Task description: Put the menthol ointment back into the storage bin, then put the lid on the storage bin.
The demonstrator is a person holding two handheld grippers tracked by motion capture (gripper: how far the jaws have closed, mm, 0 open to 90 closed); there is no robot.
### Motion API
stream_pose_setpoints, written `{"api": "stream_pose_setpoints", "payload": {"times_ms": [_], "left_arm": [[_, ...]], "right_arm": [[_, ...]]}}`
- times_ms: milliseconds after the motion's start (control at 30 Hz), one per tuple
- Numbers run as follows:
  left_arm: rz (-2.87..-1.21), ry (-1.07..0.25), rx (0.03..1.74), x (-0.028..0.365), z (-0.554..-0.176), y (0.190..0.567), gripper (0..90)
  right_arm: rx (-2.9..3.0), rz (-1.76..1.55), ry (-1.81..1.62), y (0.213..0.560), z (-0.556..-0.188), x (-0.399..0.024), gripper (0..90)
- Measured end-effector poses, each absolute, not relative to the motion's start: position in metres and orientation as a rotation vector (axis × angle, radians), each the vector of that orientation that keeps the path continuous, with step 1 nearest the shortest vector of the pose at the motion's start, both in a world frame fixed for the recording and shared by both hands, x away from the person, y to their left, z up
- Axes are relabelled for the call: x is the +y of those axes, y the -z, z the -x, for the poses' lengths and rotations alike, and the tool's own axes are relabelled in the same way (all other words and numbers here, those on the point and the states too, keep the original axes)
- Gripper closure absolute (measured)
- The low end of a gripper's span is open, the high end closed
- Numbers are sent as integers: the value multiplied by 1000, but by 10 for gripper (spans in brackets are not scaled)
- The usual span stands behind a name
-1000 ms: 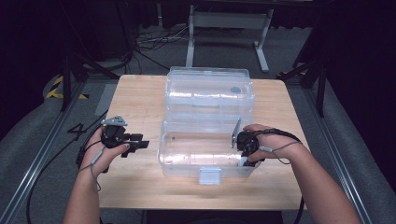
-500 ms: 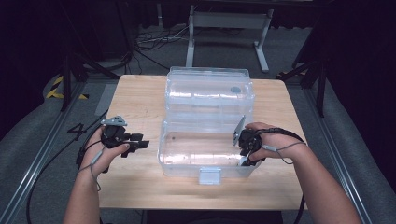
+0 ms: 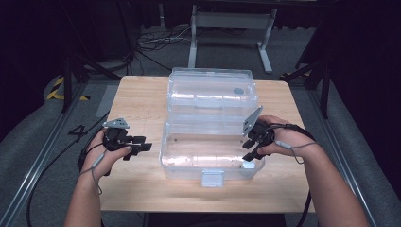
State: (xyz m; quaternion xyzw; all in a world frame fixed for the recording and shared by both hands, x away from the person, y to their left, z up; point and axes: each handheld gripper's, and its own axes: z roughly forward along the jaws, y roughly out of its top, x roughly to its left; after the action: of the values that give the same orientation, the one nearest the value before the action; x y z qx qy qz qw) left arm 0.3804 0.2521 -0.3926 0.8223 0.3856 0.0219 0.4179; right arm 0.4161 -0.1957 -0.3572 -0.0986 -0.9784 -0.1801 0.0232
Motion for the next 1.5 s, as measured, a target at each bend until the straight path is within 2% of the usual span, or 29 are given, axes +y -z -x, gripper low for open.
{"api": "stream_pose_setpoints", "payload": {"times_ms": [767,1500], "left_arm": [[-2044,-65,983,259,-369,391,534],[-2035,-41,942,255,-357,388,535]], "right_arm": [[-3021,379,967,308,-426,-194,518],[-3015,553,1289,275,-469,-177,560]]}}
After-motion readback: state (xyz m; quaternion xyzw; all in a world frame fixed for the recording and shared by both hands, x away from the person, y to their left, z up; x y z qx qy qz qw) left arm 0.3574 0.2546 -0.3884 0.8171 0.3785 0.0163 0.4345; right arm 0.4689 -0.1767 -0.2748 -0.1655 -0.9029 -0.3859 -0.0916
